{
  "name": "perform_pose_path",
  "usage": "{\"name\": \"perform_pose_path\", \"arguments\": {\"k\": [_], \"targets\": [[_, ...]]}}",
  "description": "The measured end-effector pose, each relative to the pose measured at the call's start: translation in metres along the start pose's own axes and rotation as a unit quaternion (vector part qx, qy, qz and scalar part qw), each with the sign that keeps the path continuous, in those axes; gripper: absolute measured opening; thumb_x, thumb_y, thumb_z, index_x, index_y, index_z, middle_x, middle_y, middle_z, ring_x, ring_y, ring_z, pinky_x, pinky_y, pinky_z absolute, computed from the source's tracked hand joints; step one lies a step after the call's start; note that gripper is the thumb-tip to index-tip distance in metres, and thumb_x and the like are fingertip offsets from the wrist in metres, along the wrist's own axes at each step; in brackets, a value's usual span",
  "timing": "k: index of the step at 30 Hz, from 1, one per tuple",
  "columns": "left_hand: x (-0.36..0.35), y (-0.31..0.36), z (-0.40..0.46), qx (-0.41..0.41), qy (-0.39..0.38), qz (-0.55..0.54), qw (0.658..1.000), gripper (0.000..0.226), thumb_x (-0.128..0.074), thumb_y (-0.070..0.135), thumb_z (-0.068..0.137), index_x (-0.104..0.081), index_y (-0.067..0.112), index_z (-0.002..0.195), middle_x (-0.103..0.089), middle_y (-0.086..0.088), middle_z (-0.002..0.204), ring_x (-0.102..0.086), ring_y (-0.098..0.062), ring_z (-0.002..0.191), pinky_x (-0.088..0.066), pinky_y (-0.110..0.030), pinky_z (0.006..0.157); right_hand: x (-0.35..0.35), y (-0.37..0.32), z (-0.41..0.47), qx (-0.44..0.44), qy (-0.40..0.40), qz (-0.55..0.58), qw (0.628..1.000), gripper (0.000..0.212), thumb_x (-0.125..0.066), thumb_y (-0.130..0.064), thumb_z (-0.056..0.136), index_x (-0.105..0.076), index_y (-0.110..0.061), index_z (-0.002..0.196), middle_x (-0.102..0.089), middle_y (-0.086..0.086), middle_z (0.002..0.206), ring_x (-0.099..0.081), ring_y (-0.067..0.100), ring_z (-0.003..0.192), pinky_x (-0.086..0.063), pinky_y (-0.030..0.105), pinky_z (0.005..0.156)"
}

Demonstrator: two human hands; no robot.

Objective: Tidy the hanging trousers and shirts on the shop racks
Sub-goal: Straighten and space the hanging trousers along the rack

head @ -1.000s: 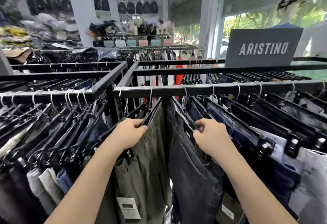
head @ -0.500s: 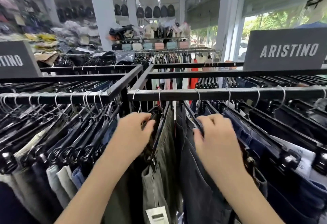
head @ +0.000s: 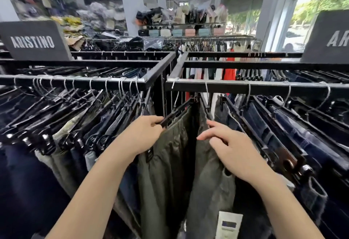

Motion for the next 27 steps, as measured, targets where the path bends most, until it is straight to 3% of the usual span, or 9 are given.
{"name": "perform_pose_path", "arguments": {"k": [3, 5, 9, 10, 13, 16, 18, 23, 27], "targets": [[0.000, 0.001, 0.000, -0.010, 0.013, 0.003, 1.000, 0.044, -0.039, 0.016, 0.098, -0.048, 0.021, 0.140, -0.067, 0.009, 0.111, -0.066, -0.028, 0.091, -0.043, -0.030, 0.073, 0.010, 0.007, -0.001, -0.014, 0.002, 0.004, 1.000, 0.039, -0.049, -0.012, 0.092, -0.072, -0.041, 0.082, -0.050, -0.019, 0.141, -0.059, 0.001, 0.054, -0.038, 0.014, 0.053], [-0.004, 0.005, 0.001, -0.014, 0.016, 0.017, 1.000, 0.043, -0.039, 0.017, 0.097, -0.048, 0.023, 0.139, -0.068, 0.010, 0.105, -0.060, -0.019, 0.072, -0.042, -0.027, 0.063, 0.010, 0.007, -0.002, -0.022, -0.006, -0.002, 1.000, 0.040, -0.048, -0.010, 0.092, -0.072, -0.041, 0.084, -0.048, -0.018, 0.143, -0.058, -0.008, 0.055, -0.037, 0.014, 0.053], [-0.016, 0.015, 0.006, -0.006, -0.025, 0.118, 0.993, 0.024, -0.047, 0.025, 0.092, -0.061, 0.012, 0.105, -0.054, 0.003, 0.071, -0.046, -0.014, 0.062, -0.036, -0.026, 0.056, 0.002, 0.003, -0.003, -0.023, -0.026, -0.046, 0.998, 0.036, -0.049, -0.015, 0.092, -0.070, -0.043, 0.093, -0.043, -0.016, 0.149, -0.069, 0.012, 0.091, -0.043, 0.011, 0.061], [-0.016, 0.015, 0.008, 0.003, -0.028, 0.158, 0.987, 0.021, -0.047, 0.024, 0.090, -0.059, 0.009, 0.097, -0.050, 0.000, 0.070, -0.044, -0.017, 0.061, -0.035, -0.027, 0.056, 0.000, 0.001, -0.002, -0.020, -0.034, -0.067, 0.997, 0.034, -0.050, -0.015, 0.092, -0.070, -0.042, 0.096, -0.043, -0.015, 0.149, -0.067, 0.007, 0.098, -0.040, 0.007, 0.064], [-0.016, 0.015, 0.015, 0.018, -0.015, 0.178, 0.984, 0.013, -0.048, 0.015, 0.088, -0.056, 0.007, 0.096, -0.046, -0.006, 0.074, -0.041, -0.021, 0.064, -0.032, -0.031, 0.055, -0.002, -0.007, -0.001, -0.005, -0.053, -0.140, 0.989, 0.029, -0.049, -0.016, 0.093, -0.068, -0.034, 0.106, -0.050, -0.011, 0.143, -0.040, -0.027, 0.110, -0.035, 0.005, 0.073], [-0.013, 0.018, 0.017, 0.008, 0.016, 0.143, 0.990, 0.005, -0.050, 0.010, 0.088, -0.048, 0.009, 0.084, -0.042, -0.006, 0.072, -0.036, -0.021, 0.063, -0.028, -0.029, 0.052, -0.005, -0.008, 0.003, 0.017, -0.045, -0.217, 0.975, 0.030, -0.045, -0.018, 0.093, -0.068, -0.027, 0.111, -0.065, -0.016, 0.114, -0.015, -0.016, 0.138, -0.034, 0.023, 0.105], [-0.009, 0.023, 0.019, 0.003, 0.029, 0.124, 0.992, 0.008, -0.050, 0.009, 0.088, -0.046, 0.009, 0.081, -0.040, -0.006, 0.071, -0.034, -0.021, 0.062, -0.026, -0.028, 0.052, -0.011, -0.009, 0.007, 0.015, -0.047, -0.273, 0.961, 0.032, -0.042, -0.021, 0.093, -0.066, -0.026, 0.113, -0.063, -0.021, 0.101, -0.017, -0.006, 0.144, -0.024, 0.035, 0.117], [-0.016, 0.048, 0.023, 0.010, 0.004, 0.136, 0.991, 0.008, -0.041, 0.006, 0.090, -0.046, 0.006, 0.084, -0.046, -0.010, 0.078, -0.037, -0.018, 0.054, -0.027, -0.025, 0.045, -0.023, -0.014, 0.010, -0.030, -0.029, -0.356, 0.933, 0.032, -0.039, -0.029, 0.094, -0.063, -0.024, 0.114, -0.063, -0.012, 0.122, -0.021, 0.002, 0.145, -0.009, 0.046, 0.120], [-0.039, 0.035, 0.026, 0.035, -0.022, 0.120, 0.992, 0.013, -0.042, 0.005, 0.091, -0.050, 0.000, 0.099, -0.053, -0.023, 0.117, -0.058, -0.030, 0.081, -0.038, -0.027, 0.057, -0.027, -0.038, 0.003, -0.003, 0.072, -0.432, 0.899, 0.011, -0.066, -0.026, 0.078, -0.066, -0.015, 0.074, -0.071, 0.002, 0.077, -0.060, 0.022, 0.121, -0.021, 0.065, 0.112]]}}
Point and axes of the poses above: each hand's wrist, its own z-axis towards the middle knuckle, its own x-axis out of the back of the hand, y = z × x, the point moved 10 cm from there along z, towards the middle knuckle
